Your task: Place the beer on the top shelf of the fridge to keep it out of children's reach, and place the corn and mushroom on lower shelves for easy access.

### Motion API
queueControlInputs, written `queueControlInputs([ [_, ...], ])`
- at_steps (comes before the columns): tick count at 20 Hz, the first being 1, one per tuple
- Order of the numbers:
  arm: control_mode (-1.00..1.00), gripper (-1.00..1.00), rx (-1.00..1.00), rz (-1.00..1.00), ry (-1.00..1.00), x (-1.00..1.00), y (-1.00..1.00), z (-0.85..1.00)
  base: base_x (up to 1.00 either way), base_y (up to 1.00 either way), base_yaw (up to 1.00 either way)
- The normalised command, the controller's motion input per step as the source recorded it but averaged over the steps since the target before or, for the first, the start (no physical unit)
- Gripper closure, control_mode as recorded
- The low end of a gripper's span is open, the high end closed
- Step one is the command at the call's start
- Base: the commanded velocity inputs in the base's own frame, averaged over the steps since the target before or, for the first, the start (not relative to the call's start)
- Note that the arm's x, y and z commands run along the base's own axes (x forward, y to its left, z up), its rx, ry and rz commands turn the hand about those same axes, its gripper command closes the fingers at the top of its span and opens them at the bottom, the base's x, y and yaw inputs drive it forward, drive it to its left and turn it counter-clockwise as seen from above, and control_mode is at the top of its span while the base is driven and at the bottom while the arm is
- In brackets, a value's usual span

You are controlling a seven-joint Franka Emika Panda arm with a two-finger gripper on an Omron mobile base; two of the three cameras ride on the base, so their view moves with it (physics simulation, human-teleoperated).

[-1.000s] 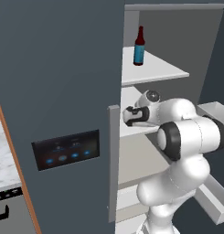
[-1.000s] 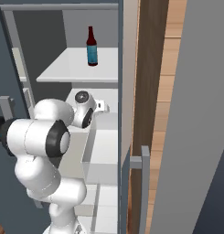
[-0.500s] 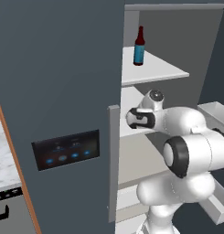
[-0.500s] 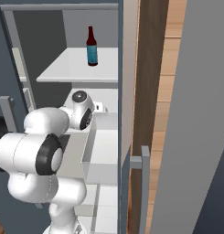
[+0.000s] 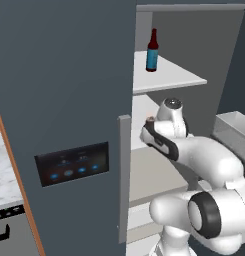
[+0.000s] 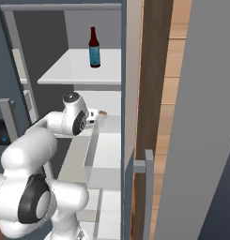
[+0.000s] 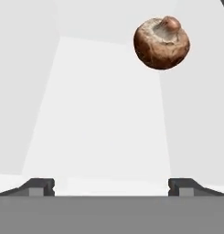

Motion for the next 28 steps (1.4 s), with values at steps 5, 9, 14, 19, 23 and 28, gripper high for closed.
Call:
queueControlInputs([
  [5, -1.00, -1.00, 0.00, 0.00, 0.02, -1.00, 0.26, 0.00, 0.00, 0.00, 0.00],
  [9, -1.00, -1.00, 0.08, 0.00, 0.00, -1.00, 0.01, 0.19, 0.00, 0.00, 0.00],
  [14, -1.00, -1.00, 0.16, -0.01, -0.07, -1.00, -0.09, 0.49, 0.00, 0.00, 0.00],
  [19, -1.00, -1.00, 0.12, 0.00, -0.13, -0.97, -0.10, 0.82, 0.00, 0.00, 0.00],
  [23, -1.00, -1.00, 0.02, 0.00, -0.06, -0.76, 0.00, 1.00, 0.00, 0.00, 0.00],
  [28, -1.00, -1.00, 0.00, 0.00, 0.00, -0.41, 0.01, 0.93, 0.00, 0.00, 0.00],
])
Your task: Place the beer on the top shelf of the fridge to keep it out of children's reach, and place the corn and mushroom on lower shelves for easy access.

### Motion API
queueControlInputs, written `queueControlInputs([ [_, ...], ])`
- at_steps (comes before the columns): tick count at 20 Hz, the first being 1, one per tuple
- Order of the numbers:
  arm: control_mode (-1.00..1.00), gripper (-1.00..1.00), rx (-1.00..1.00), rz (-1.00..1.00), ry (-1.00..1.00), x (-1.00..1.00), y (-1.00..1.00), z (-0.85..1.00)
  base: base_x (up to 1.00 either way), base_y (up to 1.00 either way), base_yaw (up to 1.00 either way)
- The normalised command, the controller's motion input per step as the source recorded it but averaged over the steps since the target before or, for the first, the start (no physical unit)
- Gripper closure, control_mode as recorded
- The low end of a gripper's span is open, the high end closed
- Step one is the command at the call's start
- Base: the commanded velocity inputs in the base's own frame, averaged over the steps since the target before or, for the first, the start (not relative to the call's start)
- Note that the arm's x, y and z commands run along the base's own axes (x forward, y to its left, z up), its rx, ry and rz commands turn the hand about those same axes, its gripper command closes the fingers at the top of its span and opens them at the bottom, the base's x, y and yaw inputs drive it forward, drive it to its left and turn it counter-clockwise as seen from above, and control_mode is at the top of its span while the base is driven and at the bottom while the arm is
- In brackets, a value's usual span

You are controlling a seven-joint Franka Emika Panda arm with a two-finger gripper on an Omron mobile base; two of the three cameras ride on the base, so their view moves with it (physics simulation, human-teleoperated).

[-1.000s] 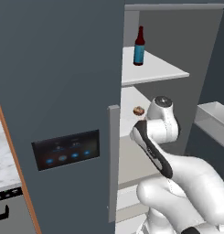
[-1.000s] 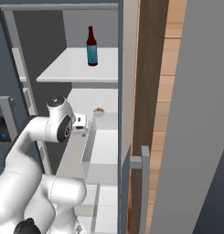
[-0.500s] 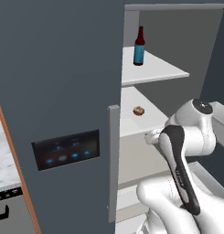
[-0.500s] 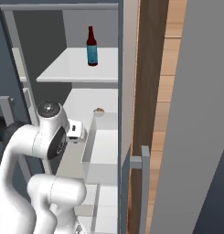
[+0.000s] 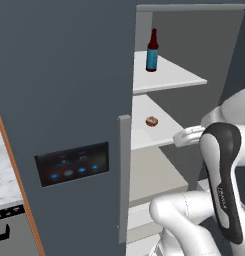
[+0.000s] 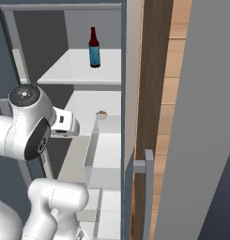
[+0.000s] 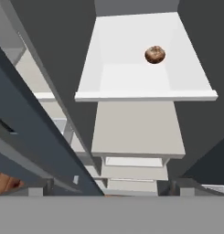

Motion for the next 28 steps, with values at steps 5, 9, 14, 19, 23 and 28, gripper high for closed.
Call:
queueControlInputs([
  [5, -1.00, -1.00, -0.05, 0.00, 0.04, -0.38, 0.06, 0.62, 0.00, 0.00, 0.00],
  [9, -1.00, -1.00, -0.05, 0.00, 0.02, -0.35, 0.00, 0.32, 0.00, 0.00, 0.00],
  [14, -1.00, -1.00, -0.03, 0.00, 0.00, -0.44, 0.00, 0.01, 0.00, 0.00, 0.00],
  [19, -1.00, -1.00, -0.01, 0.00, 0.00, -0.50, 0.00, -0.02, 0.00, 0.00, 0.00],
  [23, 1.00, -1.00, -0.01, 0.00, 0.00, -0.17, 0.00, -0.02, -0.60, 0.01, 0.05],
  [28, 1.00, -1.00, 0.00, 0.00, 0.00, 0.00, 0.00, 0.00, -0.84, 0.29, 0.18],
])
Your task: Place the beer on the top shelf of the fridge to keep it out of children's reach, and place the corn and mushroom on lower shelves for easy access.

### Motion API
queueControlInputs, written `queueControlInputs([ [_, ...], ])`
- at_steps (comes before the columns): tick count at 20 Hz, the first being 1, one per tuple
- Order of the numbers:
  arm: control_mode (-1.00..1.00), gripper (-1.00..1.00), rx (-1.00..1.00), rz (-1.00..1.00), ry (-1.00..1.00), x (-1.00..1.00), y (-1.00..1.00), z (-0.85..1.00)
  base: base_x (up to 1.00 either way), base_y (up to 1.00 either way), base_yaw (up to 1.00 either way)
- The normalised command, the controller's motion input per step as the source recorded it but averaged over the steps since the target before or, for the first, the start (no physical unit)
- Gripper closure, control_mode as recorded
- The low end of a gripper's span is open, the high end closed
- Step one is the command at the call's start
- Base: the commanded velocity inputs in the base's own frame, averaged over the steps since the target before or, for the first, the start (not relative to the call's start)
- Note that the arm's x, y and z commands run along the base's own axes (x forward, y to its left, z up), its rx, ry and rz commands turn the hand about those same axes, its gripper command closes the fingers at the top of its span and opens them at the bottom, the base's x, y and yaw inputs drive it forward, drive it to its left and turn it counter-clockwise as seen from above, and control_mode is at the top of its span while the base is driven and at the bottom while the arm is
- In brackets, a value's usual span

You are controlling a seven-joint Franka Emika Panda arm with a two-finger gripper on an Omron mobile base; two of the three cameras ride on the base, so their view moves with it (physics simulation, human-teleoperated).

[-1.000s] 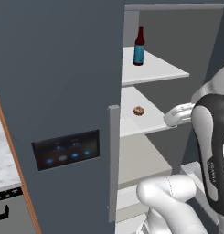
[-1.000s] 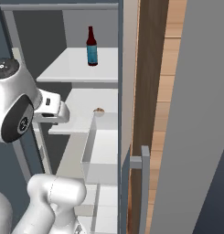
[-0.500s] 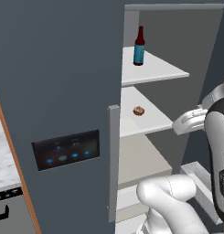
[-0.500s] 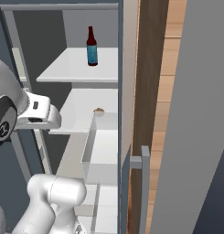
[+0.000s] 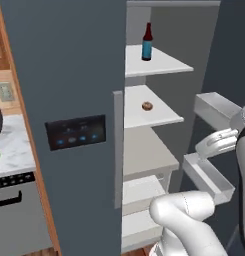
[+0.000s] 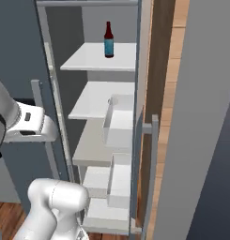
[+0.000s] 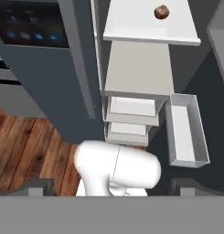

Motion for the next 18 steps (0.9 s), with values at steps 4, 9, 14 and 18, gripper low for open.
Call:
queueControlInputs([
  [4, 1.00, -1.00, 0.00, 0.00, 0.00, 0.00, 0.00, 0.00, -0.49, 0.86, 0.32],
  [9, 1.00, -1.00, 0.00, 0.00, 0.00, 0.00, 0.00, 0.00, -0.05, 1.00, 0.37],
  [14, 1.00, -1.00, 0.00, 0.00, 0.00, 0.00, 0.00, 0.00, 0.26, 1.00, 0.25],
  [18, 1.00, -1.00, 0.00, 0.00, 0.00, 0.00, 0.00, 0.00, 0.40, 0.78, 0.05],
])
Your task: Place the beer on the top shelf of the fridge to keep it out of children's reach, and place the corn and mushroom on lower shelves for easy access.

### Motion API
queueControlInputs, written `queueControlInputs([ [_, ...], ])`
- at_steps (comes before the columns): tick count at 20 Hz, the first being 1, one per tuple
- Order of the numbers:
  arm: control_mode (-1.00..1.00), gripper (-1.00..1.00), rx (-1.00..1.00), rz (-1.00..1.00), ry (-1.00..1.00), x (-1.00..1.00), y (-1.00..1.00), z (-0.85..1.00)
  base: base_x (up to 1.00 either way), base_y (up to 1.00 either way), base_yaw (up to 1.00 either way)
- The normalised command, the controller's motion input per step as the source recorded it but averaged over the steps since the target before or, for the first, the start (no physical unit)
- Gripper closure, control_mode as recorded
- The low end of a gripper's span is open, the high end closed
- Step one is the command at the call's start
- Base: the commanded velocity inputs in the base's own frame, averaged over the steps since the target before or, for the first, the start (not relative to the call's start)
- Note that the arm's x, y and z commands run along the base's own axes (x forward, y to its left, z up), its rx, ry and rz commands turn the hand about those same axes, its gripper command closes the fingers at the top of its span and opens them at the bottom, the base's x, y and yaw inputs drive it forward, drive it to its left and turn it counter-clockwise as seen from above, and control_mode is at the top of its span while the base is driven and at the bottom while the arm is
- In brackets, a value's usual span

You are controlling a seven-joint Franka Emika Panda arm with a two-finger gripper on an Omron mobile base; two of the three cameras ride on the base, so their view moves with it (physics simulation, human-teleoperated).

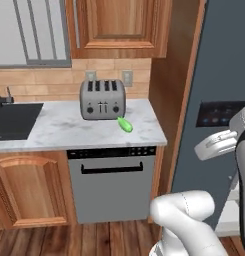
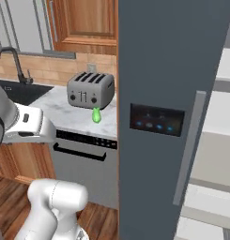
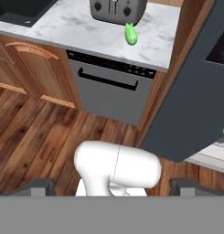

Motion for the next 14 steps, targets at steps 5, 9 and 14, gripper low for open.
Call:
queueControlInputs([
  [5, 1.00, -1.00, 0.00, 0.00, 0.00, 0.00, 0.00, 0.00, 0.47, 0.50, -0.08],
  [9, 1.00, -1.00, 0.00, 0.00, 0.00, 0.00, 0.00, 0.00, 0.61, 0.38, -0.18],
  [14, 1.00, -1.00, 0.00, 0.00, 0.00, 0.00, 0.00, 0.00, 0.65, 0.30, -0.19],
])
